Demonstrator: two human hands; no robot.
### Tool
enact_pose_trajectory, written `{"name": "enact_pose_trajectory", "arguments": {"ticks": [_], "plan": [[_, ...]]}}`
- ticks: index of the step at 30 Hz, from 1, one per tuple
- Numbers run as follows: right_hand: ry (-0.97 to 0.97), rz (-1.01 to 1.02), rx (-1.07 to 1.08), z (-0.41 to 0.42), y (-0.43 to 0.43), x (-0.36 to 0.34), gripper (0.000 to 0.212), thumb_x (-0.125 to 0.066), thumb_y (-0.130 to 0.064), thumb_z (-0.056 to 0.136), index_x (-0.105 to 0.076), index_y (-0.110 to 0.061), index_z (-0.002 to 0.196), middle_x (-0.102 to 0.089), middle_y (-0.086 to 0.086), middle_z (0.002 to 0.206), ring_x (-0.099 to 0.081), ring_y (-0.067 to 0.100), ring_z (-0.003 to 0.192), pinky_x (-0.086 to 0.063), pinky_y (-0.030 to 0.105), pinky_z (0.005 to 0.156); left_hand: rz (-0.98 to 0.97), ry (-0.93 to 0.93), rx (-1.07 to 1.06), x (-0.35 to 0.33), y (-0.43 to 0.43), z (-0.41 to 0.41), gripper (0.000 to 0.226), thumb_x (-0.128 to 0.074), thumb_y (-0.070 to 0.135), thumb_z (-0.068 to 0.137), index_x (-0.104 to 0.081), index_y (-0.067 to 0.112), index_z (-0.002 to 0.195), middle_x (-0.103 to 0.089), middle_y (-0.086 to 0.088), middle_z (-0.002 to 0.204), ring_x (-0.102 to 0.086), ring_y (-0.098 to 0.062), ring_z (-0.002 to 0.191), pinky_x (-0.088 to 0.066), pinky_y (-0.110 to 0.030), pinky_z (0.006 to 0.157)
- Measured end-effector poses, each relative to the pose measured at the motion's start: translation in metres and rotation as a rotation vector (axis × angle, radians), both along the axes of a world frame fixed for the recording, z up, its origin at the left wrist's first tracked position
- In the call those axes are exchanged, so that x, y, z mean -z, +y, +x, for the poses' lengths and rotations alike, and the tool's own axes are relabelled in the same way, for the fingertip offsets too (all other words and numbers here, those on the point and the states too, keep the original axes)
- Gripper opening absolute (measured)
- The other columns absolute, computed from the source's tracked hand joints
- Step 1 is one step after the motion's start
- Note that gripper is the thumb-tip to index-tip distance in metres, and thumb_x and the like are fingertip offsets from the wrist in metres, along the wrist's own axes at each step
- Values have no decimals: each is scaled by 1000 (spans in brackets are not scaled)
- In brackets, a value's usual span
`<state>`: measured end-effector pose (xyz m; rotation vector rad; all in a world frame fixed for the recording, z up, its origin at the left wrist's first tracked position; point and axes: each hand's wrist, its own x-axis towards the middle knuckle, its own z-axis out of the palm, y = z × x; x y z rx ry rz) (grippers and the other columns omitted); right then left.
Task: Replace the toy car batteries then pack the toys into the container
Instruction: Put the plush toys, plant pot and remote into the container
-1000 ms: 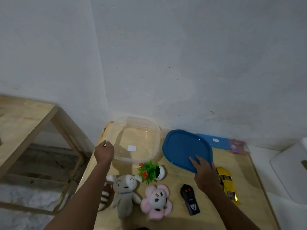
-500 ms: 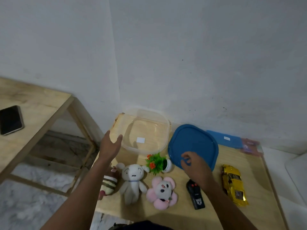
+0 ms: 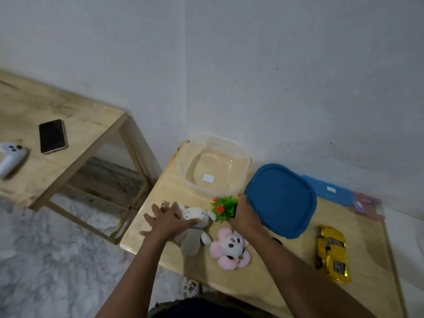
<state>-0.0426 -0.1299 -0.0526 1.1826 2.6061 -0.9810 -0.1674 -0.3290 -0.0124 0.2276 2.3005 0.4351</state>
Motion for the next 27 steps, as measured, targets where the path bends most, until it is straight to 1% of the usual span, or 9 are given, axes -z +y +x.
{"name": "enact_pose_trajectory", "arguments": {"ticks": [2, 5, 10, 13, 16, 19, 20, 23, 27], "plan": [[30, -44, 0, -2, 1, 1, 69, -73, -30, 76, -37, -17, 133, -53, 6, 123, -55, 24, 110, -51, 37, 90, 26, -32, -3, 7, 5, 8, 120, -66, 82, 60, -5, 39, 155, 22, -16, 160, 21, -47, 144, -2, -64, 116], [126, -98, 43, 4, 2, -3, 64, -78, -43, 65, -47, -22, 118, -54, 0, 111, -55, 16, 101, -53, 39, 85, 6, -2, 27, 14, 11, 18, 127, -66, 86, 51, -4, 42, 153, 21, -16, 158, 21, -49, 142, -5, -65, 115], [391, -194, 166, 30, -8, -25, 52, -79, -44, 60, -53, -27, 103, -61, -3, 100, -59, 9, 94, -52, 30, 78, -3, 50, -2, 16, 15, 18, 129, -63, 90, 36, -24, 39, 148, -2, -12, 150, 2, -50, 139, -24, -65, 109], [468, -284, 244, 47, -18, -32, 41, -81, -25, 65, -57, -23, 99, -67, -5, 92, -63, -1, 85, -48, 20, 71, -35, 89, 4, 14, 18, 19, 121, -68, 86, 42, -31, 35, 145, -8, -13, 148, -4, -49, 138, -28, -64, 107], [467, -354, 278, 64, -28, -34, 43, -80, -12, 66, -57, -19, 102, -69, -5, 91, -64, -3, 86, -48, 19, 74, -51, 99, -13, 12, 21, 22, 114, -73, 80, 47, -34, 33, 144, -9, -13, 149, -2, -49, 140, -29, -66, 104], [442, -409, 296, 78, -37, -31, 40, -77, 3, 68, -57, -10, 100, -66, -6, 86, -61, -12, 75, -47, 8, 62, -54, 105, -31, 11, 23, 24, 112, -76, 76, 47, -36, 33, 142, -9, -14, 150, -2, -49, 140, -30, -70, 100], [427, -419, 297, 82, -40, -29, 37, -77, 2, 67, -59, -9, 97, -66, -5, 84, -62, -11, 74, -51, 12, 60, -54, 107, -33, 11, 24, 25, 111, -77, 75, 47, -37, 32, 142, -9, -14, 150, -2, -49, 140, -30, -71, 99], [339, -424, 266, 92, -45, -21, 29, -78, -12, 60, -67, -12, 87, -72, -3, 81, -68, 6, 81, -61, 43, 63, -65, 120, -37, 13, 26, 26, 107, -78, 72, 50, -39, 30, 141, -9, -14, 150, -2, -49, 140, -31, -72, 97], [262, -448, 204, 95, -49, -9, 47, -84, -27, 56, -65, -22, 99, -72, -6, 93, -69, 10, 88, -60, 47, 71, -71, 139, -45, 17, 28, 29, 104, -79, 70, 50, -41, 31, 139, -10, -12, 150, -2, -49, 140, -31, -73, 97]]}}
